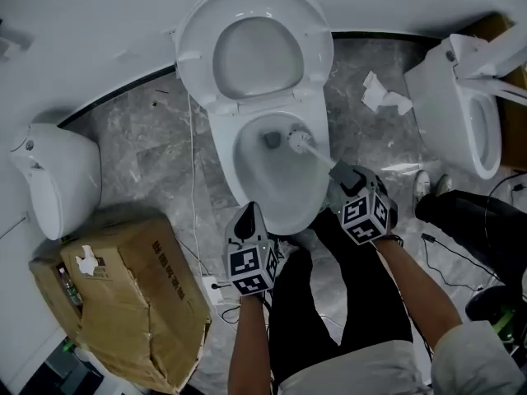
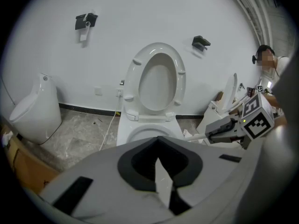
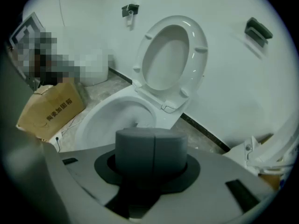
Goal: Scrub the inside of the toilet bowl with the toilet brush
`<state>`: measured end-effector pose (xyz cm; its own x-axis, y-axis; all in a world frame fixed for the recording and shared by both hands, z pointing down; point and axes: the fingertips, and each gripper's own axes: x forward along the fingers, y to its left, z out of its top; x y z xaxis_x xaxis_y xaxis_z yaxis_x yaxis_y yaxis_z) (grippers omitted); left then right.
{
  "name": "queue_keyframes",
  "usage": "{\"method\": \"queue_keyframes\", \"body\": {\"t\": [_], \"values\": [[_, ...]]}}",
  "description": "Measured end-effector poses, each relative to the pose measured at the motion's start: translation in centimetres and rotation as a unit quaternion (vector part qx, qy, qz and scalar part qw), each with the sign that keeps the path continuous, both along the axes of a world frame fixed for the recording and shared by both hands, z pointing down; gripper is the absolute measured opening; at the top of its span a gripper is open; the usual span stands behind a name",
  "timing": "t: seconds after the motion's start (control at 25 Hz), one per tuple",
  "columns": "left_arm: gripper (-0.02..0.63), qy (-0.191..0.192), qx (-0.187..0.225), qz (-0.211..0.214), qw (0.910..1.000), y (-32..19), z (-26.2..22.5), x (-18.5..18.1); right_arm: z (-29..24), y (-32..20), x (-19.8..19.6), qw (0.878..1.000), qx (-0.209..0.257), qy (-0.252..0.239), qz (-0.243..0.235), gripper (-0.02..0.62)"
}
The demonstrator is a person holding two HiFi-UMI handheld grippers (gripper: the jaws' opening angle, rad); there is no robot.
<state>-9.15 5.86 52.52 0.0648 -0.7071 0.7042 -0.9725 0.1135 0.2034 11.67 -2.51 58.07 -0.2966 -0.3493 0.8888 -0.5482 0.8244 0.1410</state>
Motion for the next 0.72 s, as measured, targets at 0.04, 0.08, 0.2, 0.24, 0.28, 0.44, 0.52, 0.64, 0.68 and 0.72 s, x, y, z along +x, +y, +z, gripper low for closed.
{"method": "queue_keyframes", "body": {"t": [0.04,0.08,0.2,0.24,0.28,0.44,0.52,0.64,0.68,0.72], "values": [[0.029,0.0,0.0,-0.001,1.0,-0.1,0.4,0.0,0.3,-0.3,0.0,1.0,-0.004,0.007,-0.01,0.175],[0.029,0.001,-0.002,-0.003,1.0,-0.1,0.8,0.1,0.7,-0.4,0.1,1.0,-0.012,0.014,-0.016,0.175],[0.029,0.01,-0.011,-0.01,0.9998,-0.1,1.4,0.4,1.5,-0.5,0.6,0.998,-0.025,0.043,-0.04,0.175],[0.029,0.015,-0.011,-0.012,0.9998,-0.2,1.3,0.6,1.5,-0.5,0.8,0.997,-0.028,0.053,-0.046,0.175],[0.029,0.02,-0.01,-0.013,0.9997,-0.4,1.1,0.7,1.5,-0.5,1.0,0.997,-0.031,0.058,-0.049,0.175],[0.029,0.03,-0.003,-0.001,0.9996,-0.5,0.3,1.3,0.9,0.1,1.5,0.996,-0.042,0.063,-0.055,0.175],[0.029,0.026,0.001,0.007,0.9996,-0.7,0.1,1.3,0.8,0.6,1.6,0.995,-0.045,0.069,-0.064,0.175],[0.029,0.024,0.006,0.01,0.9996,-0.8,-0.3,0.8,0.7,1.4,1.6,0.993,-0.05,0.078,-0.071,0.175],[0.029,0.024,0.008,0.01,0.9996,-0.6,-0.4,0.5,0.7,1.8,1.5,0.993,-0.053,0.08,-0.072,0.175],[0.029,0.023,0.009,0.01,0.9996,-0.4,-0.6,0.2,0.7,2.2,1.5,0.992,-0.055,0.083,-0.072,0.175]]}}
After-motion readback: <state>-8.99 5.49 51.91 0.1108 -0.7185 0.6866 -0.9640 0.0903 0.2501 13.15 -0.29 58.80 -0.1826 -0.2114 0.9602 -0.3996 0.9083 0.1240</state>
